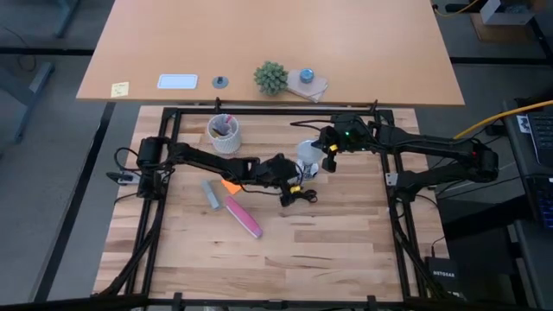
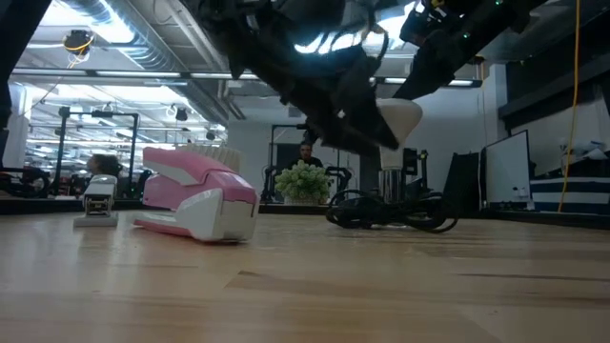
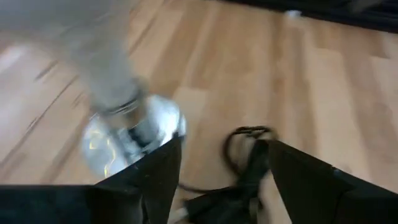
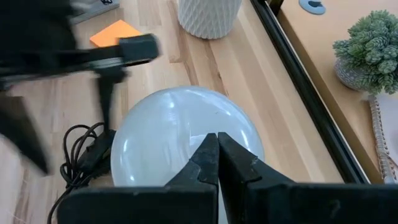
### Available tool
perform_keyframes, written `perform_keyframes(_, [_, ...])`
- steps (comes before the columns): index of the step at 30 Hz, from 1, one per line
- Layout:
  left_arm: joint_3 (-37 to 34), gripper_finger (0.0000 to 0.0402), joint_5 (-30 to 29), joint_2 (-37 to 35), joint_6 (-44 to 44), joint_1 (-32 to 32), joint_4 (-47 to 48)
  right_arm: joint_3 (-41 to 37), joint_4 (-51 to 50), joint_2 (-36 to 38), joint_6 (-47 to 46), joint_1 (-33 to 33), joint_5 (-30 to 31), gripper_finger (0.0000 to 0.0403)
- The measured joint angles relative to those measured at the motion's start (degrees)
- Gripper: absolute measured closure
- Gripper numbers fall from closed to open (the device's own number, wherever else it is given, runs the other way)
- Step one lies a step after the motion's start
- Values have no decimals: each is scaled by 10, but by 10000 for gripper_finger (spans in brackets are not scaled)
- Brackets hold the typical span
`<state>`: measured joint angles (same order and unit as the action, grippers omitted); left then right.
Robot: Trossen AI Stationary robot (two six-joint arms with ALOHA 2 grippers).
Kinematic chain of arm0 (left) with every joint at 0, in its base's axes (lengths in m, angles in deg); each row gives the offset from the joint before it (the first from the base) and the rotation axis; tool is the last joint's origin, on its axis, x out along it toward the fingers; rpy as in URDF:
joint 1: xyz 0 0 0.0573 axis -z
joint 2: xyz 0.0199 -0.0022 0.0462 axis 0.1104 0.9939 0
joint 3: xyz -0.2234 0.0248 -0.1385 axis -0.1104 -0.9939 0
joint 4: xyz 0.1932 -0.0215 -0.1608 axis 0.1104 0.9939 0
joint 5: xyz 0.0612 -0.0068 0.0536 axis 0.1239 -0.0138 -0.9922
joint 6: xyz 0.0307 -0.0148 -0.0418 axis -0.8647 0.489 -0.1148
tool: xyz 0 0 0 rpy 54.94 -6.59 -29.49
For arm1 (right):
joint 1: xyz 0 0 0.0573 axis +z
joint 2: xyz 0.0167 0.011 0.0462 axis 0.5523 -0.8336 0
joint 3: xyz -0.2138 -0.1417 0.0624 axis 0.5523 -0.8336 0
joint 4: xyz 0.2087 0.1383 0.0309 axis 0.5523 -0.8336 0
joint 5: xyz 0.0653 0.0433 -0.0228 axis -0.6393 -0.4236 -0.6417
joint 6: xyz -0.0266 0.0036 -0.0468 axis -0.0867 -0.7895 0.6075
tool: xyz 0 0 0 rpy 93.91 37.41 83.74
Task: Screw lightbulb
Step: Insert the lightbulb into the lamp
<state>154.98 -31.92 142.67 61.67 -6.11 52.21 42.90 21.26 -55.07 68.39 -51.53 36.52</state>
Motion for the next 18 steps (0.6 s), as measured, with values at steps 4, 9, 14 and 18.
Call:
perform_keyframes(4, [0,213,1,-1,-45,21,-25,0,0,0,1,0,0,401])
perform_keyframes(9, [0,286,-20,-1,-83,36,-50,0,0,0,1,0,0,401])
perform_keyframes(14, [0,367,-59,-1,-83,40,-52,0,0,0,1,0,0,401])
perform_keyframes(18, [0,396,-81,-1,-87,39,-67,0,0,0,0,0,0,401])
